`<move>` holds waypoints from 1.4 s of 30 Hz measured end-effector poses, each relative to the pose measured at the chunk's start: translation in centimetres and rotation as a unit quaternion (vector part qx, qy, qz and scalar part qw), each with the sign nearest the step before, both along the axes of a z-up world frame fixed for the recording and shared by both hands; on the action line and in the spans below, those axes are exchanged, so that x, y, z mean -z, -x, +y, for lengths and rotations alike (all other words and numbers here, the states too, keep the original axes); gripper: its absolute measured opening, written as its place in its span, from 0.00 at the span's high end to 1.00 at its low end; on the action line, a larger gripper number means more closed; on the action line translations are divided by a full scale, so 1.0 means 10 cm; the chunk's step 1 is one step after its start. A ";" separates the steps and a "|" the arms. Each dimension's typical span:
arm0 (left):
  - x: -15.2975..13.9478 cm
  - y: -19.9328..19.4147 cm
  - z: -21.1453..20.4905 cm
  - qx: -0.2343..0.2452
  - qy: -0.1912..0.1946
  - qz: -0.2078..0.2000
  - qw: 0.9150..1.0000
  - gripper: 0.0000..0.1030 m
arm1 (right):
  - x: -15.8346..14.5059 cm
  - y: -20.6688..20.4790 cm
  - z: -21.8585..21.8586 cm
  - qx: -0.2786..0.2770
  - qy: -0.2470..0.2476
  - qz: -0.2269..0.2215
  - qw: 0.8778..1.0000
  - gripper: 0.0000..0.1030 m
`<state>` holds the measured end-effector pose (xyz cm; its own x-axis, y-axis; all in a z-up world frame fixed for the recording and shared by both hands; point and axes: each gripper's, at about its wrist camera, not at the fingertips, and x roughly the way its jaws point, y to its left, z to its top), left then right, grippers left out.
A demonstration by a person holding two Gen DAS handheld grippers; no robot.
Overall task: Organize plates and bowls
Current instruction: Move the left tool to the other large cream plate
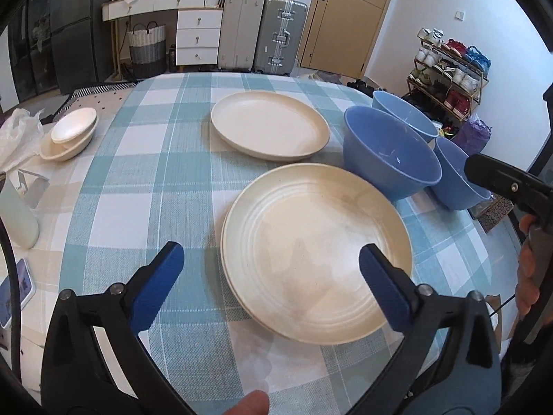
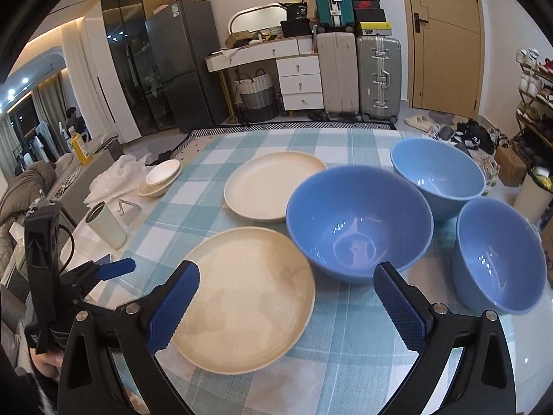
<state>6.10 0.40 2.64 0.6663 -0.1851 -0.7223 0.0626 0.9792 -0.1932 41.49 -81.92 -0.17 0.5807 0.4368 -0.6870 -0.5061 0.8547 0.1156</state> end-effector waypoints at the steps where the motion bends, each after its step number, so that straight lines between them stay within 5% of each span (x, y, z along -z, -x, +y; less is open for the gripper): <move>1: -0.01 -0.02 -0.01 -0.002 -0.003 0.001 1.000 0.02 | -0.03 -0.02 0.01 -0.002 0.001 -0.004 1.000 0.01; 11: -0.34 -0.35 0.01 -0.036 -0.038 -0.016 0.998 0.02 | -0.25 -0.41 -0.04 -0.009 0.008 -0.018 1.000 0.01; 23: -0.60 -0.83 0.31 -0.080 -0.005 -0.022 0.997 0.02 | -0.43 -1.00 0.10 -0.025 0.022 -0.014 0.999 0.01; 42: -0.19 -1.76 0.59 -0.121 0.001 0.035 0.992 0.02 | -0.01 -2.02 0.56 -0.036 0.060 0.060 0.996 0.01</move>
